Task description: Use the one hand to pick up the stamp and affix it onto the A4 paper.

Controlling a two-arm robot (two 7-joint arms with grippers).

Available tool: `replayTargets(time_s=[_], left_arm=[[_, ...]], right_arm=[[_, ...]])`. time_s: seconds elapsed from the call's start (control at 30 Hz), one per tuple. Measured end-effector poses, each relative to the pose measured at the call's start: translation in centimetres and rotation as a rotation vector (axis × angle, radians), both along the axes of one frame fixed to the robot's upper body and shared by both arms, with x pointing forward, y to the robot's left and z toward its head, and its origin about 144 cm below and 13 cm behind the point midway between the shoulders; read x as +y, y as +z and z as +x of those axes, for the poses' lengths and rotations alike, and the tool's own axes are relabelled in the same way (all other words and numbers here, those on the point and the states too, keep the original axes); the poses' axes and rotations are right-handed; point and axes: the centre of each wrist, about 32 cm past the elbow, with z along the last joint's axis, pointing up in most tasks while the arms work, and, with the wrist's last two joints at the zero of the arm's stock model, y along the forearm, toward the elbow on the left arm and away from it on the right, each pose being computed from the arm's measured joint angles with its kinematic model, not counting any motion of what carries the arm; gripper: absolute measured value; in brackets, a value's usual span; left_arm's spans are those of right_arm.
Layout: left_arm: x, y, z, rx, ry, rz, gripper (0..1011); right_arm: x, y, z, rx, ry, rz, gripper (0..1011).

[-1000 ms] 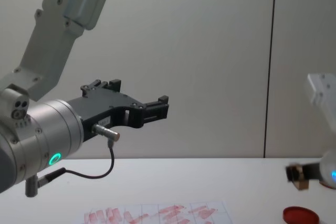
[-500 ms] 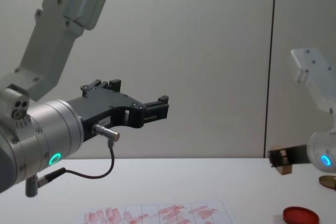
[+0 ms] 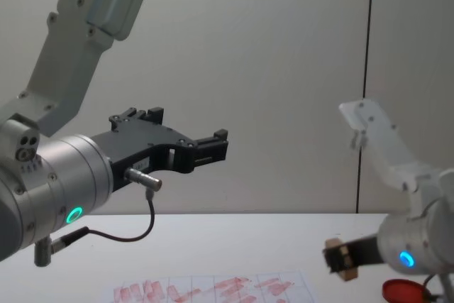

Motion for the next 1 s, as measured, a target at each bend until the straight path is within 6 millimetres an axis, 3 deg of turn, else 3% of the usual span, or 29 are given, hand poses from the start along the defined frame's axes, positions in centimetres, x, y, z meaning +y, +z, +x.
replayTargets(time_s=[0.47,1.0], left_arm=[[0.0,0.0,0.0,0.000,0.000,0.000,993],[0.0,0.0,0.0,0.000,0.000,0.000,993]], right_arm=[[2.1,-2.0,-1.2,0.081,0.072,-0.068,220],[3.1,-4.0,-1.3,0.095,0.105,-0.074,220]])
